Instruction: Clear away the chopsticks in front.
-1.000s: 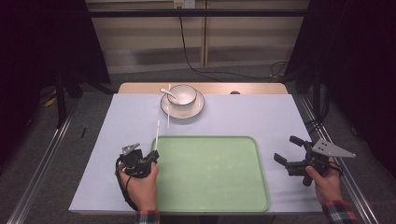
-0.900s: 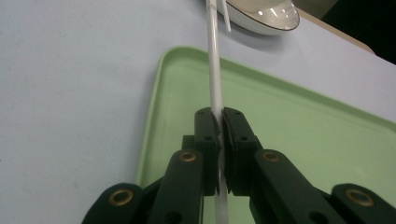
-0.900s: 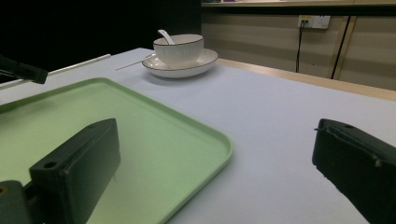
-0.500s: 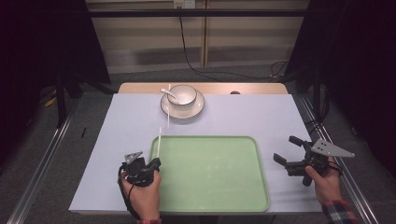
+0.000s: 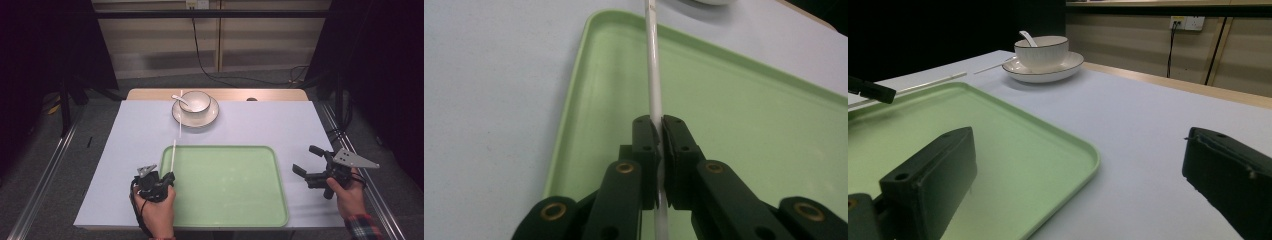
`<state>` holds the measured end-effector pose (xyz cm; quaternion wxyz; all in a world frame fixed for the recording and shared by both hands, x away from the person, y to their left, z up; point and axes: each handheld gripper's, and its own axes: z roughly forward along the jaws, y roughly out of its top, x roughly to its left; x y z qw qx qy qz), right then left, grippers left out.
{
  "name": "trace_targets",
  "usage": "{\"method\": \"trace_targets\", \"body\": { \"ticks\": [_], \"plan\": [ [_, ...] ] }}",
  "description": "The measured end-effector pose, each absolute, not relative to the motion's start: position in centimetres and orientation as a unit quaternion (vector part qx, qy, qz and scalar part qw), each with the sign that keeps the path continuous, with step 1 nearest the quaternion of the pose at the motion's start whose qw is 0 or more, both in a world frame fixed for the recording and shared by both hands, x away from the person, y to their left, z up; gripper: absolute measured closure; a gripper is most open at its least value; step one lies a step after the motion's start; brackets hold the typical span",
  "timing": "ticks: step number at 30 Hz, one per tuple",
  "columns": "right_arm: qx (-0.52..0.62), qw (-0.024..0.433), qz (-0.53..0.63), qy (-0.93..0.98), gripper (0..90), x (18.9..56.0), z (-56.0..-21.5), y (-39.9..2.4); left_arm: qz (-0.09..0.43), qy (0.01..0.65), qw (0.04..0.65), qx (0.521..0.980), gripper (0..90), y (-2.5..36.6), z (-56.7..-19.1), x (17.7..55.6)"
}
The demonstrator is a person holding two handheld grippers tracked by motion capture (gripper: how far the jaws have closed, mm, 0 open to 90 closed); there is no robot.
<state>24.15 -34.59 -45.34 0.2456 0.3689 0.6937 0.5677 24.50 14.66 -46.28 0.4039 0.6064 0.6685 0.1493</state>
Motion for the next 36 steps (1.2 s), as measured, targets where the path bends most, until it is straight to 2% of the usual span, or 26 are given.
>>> {"method": "trace_targets", "body": {
  "ticks": [36],
  "plan": [
    [0.365,0.244,0.569,0.695,0.4,24.46,-45.31,-34.44,0.146,0.682,0.369,0.614,85.4,14.29,-46.91,24.11]
  ]
}}
